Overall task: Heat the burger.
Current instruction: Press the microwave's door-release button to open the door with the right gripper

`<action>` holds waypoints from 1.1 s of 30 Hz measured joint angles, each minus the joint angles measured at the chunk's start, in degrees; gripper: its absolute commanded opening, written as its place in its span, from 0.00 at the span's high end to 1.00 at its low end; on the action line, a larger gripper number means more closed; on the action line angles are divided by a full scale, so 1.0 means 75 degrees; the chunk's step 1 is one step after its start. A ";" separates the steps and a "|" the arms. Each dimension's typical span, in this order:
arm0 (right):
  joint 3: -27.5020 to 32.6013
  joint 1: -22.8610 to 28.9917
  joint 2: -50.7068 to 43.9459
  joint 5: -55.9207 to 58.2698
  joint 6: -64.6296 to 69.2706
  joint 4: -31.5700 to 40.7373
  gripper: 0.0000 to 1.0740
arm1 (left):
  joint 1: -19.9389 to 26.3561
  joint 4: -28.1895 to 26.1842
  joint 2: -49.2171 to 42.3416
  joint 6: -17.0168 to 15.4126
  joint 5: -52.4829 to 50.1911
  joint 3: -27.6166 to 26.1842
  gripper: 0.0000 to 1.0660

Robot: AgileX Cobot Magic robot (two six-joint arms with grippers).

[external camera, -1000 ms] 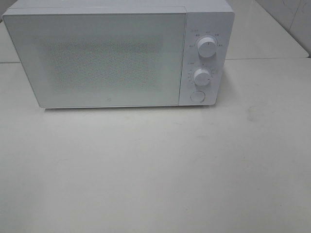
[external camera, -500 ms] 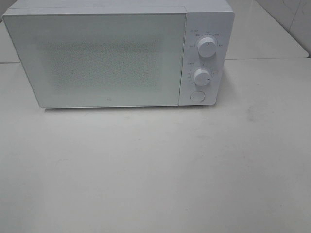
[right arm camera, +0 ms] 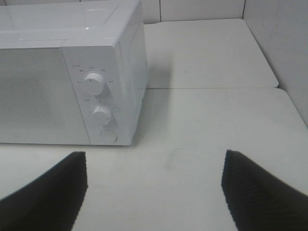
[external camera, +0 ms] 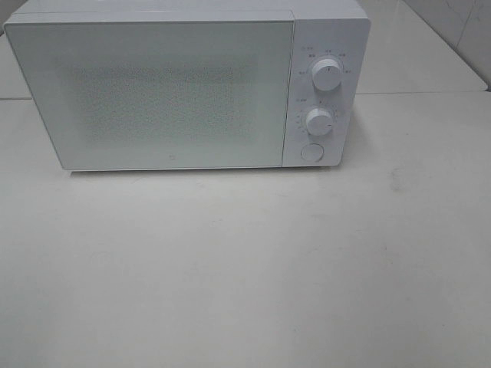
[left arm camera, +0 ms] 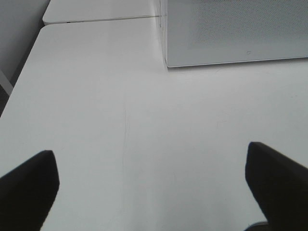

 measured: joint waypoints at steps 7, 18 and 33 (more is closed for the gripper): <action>0.0000 0.0000 0.0825 -0.0825 -0.0008 -0.0328 0.30 | 0.0000 0.0000 0.0000 0.0000 0.0000 0.0000 0.08; 0.0000 0.0000 0.2521 -0.2368 0.0000 -0.0351 0.30 | 0.0000 0.0000 0.0000 0.0000 0.0000 0.0000 0.08; 0.1574 0.0000 0.4125 -0.6761 0.0008 -0.0321 0.30 | 0.0000 0.0000 0.0000 0.0000 0.0000 0.0000 0.08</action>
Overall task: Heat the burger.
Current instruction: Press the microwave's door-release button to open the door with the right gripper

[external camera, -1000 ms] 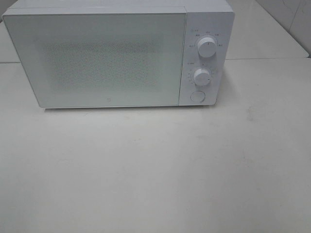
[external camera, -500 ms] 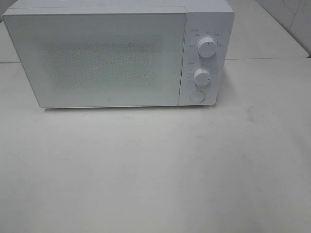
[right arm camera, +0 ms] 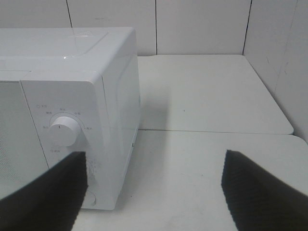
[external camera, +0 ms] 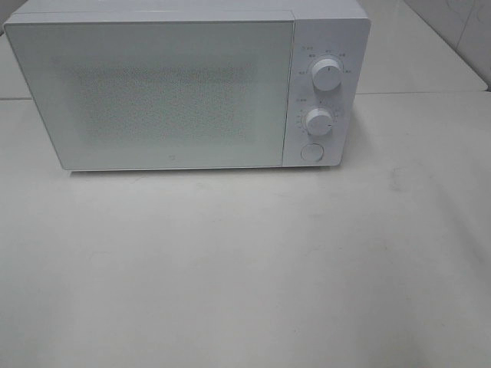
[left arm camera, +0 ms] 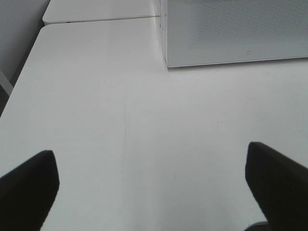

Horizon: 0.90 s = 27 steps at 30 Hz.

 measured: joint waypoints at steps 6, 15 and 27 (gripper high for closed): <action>0.0260 0.0000 0.1085 -0.1230 -0.0237 0.0542 0.30 | 0.0000 0.0000 0.0000 0.0000 0.0000 0.0000 0.08; 0.0817 0.0092 0.2758 -0.3591 -0.0604 0.1635 0.30 | 0.0000 0.0000 0.0000 0.0000 0.0000 0.0000 0.08; 0.0871 0.1986 0.4507 -0.5539 -0.1833 0.3652 0.30 | 0.0000 0.0000 0.0000 0.0000 0.0000 0.0000 0.08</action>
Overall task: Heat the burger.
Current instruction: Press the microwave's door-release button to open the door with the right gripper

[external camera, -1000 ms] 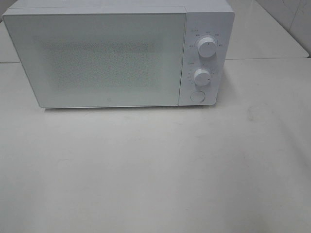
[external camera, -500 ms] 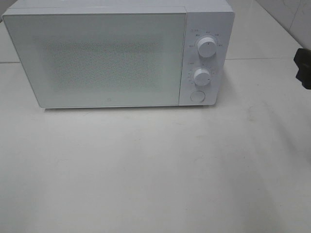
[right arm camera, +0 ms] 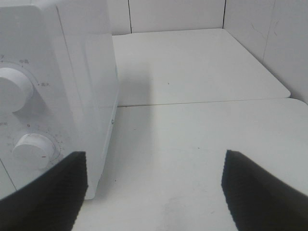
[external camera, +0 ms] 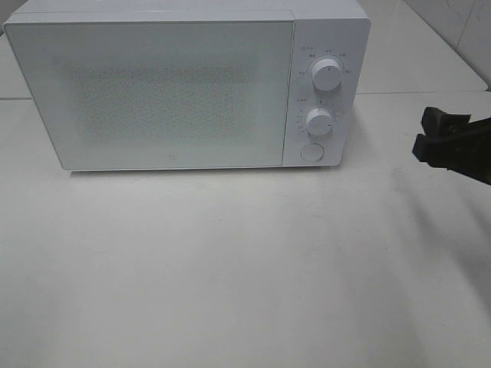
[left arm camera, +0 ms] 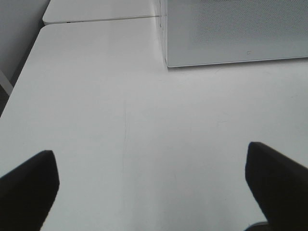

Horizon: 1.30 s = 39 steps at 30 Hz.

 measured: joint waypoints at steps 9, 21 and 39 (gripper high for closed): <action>-0.0023 0.1956 0.1337 -0.1413 -0.0183 0.1727 0.30 | 0.0000 0.0000 0.0000 0.0000 0.0000 0.0000 0.08; -0.0856 0.3552 0.2590 -0.1528 -0.0183 0.2765 0.30 | 0.0000 0.0000 0.0000 0.0000 0.0000 0.0000 0.08; -0.1131 0.3919 0.2750 -0.1528 0.2002 0.2918 0.37 | 0.0000 0.0000 0.0000 0.0000 0.0000 0.0000 0.08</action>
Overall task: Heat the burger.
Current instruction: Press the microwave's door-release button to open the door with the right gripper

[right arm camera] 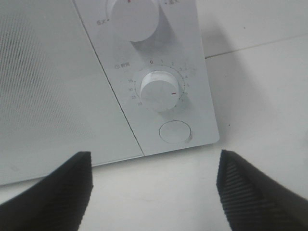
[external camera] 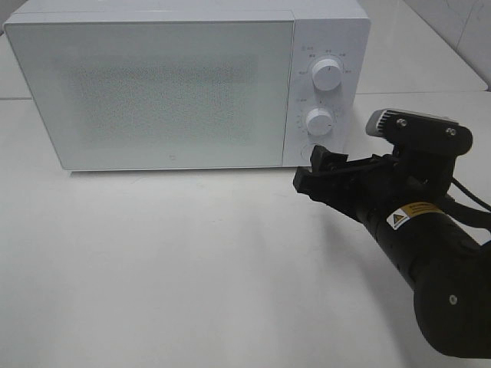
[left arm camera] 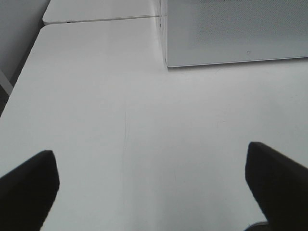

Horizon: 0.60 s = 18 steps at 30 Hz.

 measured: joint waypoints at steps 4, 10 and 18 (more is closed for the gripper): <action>0.0000 0.0000 0.0000 0.0000 0.2437 0.0000 0.46 | 0.0000 0.0000 0.0000 0.0000 0.0000 0.0000 0.08; 0.0000 0.0000 0.0000 0.0008 0.5623 0.0000 0.62 | 0.0000 0.0000 0.0000 0.0000 0.0000 0.0000 0.08; 0.0000 0.0000 0.0000 0.0008 0.8740 0.0000 0.92 | 0.0000 0.0000 0.0000 0.0000 0.0000 0.0000 0.08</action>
